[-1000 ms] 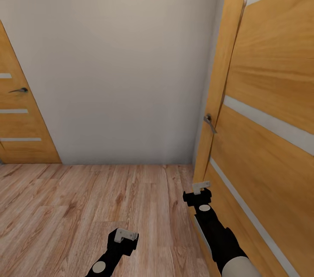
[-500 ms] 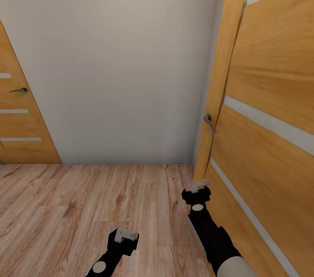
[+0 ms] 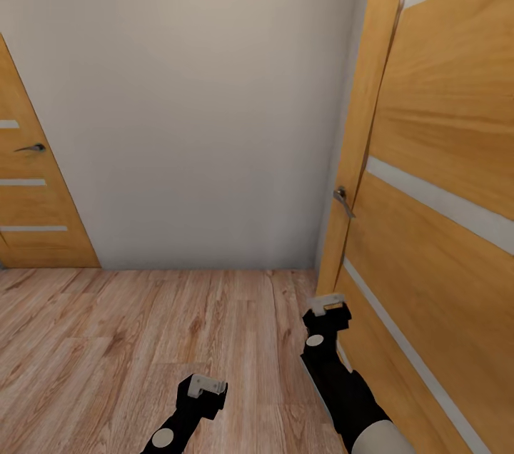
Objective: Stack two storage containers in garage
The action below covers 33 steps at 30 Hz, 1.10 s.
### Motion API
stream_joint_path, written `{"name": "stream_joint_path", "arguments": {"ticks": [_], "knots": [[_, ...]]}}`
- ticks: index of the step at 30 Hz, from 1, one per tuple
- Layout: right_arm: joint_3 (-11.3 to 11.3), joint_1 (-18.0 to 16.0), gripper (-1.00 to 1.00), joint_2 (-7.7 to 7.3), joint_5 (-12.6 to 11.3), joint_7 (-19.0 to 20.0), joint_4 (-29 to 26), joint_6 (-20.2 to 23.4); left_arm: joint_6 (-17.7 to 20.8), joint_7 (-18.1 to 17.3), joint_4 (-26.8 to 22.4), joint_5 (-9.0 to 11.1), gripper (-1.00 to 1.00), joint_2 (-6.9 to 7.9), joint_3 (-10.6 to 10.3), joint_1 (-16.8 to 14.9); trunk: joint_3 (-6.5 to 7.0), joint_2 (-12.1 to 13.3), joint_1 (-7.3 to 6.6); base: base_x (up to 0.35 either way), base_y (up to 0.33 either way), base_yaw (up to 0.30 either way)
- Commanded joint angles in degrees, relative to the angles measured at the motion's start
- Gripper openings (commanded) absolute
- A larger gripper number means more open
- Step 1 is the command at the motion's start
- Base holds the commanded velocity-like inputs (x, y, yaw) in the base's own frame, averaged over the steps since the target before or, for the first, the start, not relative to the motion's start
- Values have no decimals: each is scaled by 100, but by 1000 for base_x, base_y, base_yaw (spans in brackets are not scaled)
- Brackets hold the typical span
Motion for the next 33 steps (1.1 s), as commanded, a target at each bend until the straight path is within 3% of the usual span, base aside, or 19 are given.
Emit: {"name": "stream_joint_path", "arguments": {"ticks": [1, 13, 23, 33], "knots": [[11, -5, 100, -1, 46, -50, 0, 50, -18, -3, 4, 21, 100, 3, -12, -4, -6, -3, 0, 0, 0, 0], [-5, -5, 100, -8, 32, -188, 5, 49, -18, -1, 4, 21, 100, 1, -12, -4, -6, -3, 0, -2, 0, 0], [8, -5, 100, -8, 30, -189, 8, 48, -18, -2, 4, 12, 100, -6, -19, -4, -6, -3, 0, -247, 0, 0], [12, -5, 100, -8, 30, -191, 8, 46, -18, -3, 4, 12, 100, -6, -20, -4, -6, -3, 0, -41, 1, 0]]}}
